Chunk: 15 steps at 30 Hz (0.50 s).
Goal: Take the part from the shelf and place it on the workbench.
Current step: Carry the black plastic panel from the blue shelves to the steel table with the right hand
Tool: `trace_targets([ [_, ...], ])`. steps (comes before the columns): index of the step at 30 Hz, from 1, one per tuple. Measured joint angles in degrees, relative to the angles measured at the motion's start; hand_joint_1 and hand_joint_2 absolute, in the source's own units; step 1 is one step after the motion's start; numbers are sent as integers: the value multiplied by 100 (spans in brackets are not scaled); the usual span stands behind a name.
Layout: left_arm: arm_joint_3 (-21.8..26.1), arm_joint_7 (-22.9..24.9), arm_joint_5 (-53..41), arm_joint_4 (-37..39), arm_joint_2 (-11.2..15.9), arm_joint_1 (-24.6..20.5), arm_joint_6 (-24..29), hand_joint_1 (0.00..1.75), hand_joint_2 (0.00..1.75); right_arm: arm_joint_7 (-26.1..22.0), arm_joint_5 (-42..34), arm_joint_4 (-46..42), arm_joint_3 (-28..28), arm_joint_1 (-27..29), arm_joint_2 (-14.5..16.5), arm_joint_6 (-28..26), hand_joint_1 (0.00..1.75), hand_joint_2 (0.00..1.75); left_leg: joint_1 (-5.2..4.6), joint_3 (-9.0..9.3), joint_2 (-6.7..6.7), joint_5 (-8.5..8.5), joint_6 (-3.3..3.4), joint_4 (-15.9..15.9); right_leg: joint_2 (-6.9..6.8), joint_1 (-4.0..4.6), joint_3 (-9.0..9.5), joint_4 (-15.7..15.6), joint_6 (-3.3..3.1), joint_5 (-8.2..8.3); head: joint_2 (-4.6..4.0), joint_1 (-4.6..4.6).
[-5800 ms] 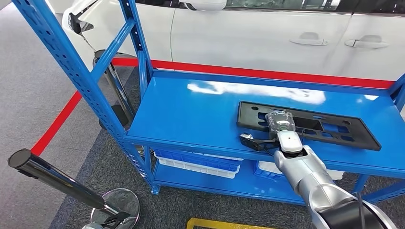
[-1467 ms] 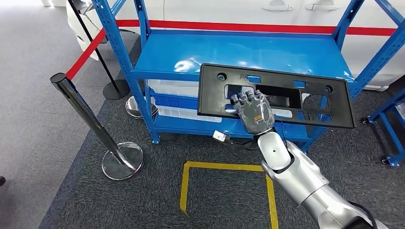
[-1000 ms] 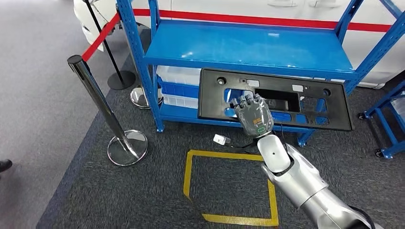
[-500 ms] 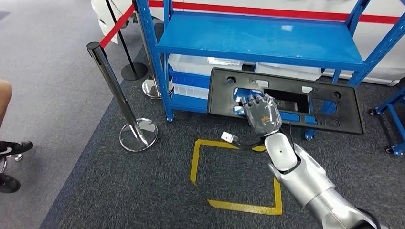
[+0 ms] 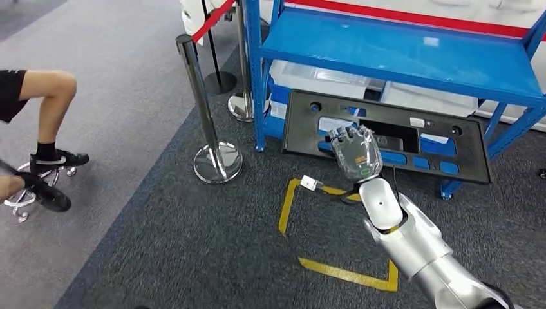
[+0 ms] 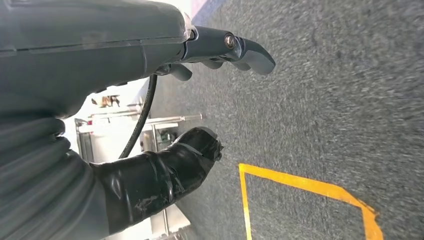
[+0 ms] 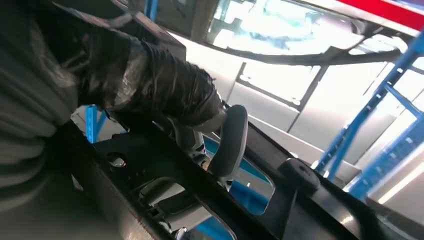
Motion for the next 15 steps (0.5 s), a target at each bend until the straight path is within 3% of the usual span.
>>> trace_targets([
  [2, 0, -1, 9, 0, -5, -14, 0, 0, 175, -4, 0, 11, -24, 5, -18, 5, 175, 175, 1, -132, -78, 128, 91, -2, 300, 8, -189, 605, 14, -558, 0, 0],
  [3, 0, -1, 15, 0, -6, -16, 0, 0, 175, -8, 0, 19, -32, 8, -23, 7, 175, 175, -9, -210, -129, 187, 115, 6, 369, 20, -288, 998, 5, -810, 0, 0],
  [4, 0, -2, 20, 0, -8, -18, 0, 0, 175, -11, -1, 26, -37, 14, -30, 8, 175, 175, -19, -294, -191, 244, 122, 19, 396, 29, -338, 1317, -7, -943, 0, -1],
  [5, 0, -3, 25, 0, -10, -19, 0, 0, 175, -16, -2, 32, -40, 21, -36, 9, 175, 175, -26, -378, -258, 297, 121, 39, 406, 35, -307, 1470, -23, -952, 0, -1],
  [6, 0, -4, 29, 0, -12, -17, 0, 0, 175, -28, -3, 36, -46, 26, -39, 11, 175, 175, -29, -460, -329, 343, 113, 64, 413, 37, -170, 1402, -44, -855, 0, -1],
  [8, 0, -4, 30, 0, -15, -16, 0, 0, 175, -67, -7, 37, -75, 27, -45, 14, 175, 175, -25, -606, -462, 418, 79, 124, 528, 36, 330, 759, -103, -634, 0, -1],
  [10, 0, -4, 31, 0, -16, -24, -1, 0, 175, -93, -9, 35, -126, 24, -49, 13, 175, 175, -22, -707, -576, 499, 18, 160, 720, 33, 722, 133, -141, -597, 0, 0],
  [11, 0, -5, 32, 0, -16, -24, -2, 0, 175, -94, -10, 35, -151, 21, -51, 13, 175, 175, -14, -739, -633, 551, -18, 151, 769, 42, 787, 1, -151, -622, 0, -1],
  [13, 0, -5, 33, 0, -5, -12, -5, 0, 175, -102, -11, 36, -181, 15, -50, 15, 175, 175, -7, -783, -758, 664, -95, 103, 660, 36, 764, -51, -179, -551, 0, -1],
  [14, 0, -7, 35, 2, -6, -4, -8, 0, 175, -110, -13, 36, -189, 8, -50, 21, 175, 175, -14, -823, -734, 645, -128, 114, 583, 25, 739, -85, -214, -499, 0, -3],
  [15, 0, -7, 36, 4, -4, 0, -11, 0, 175, -125, -14, 36, -200, 3, -49, 28, 175, 175, -20, -884, -638, 523, -159, 207, 505, 10, 698, -121, -263, -433, 0, -4],
])
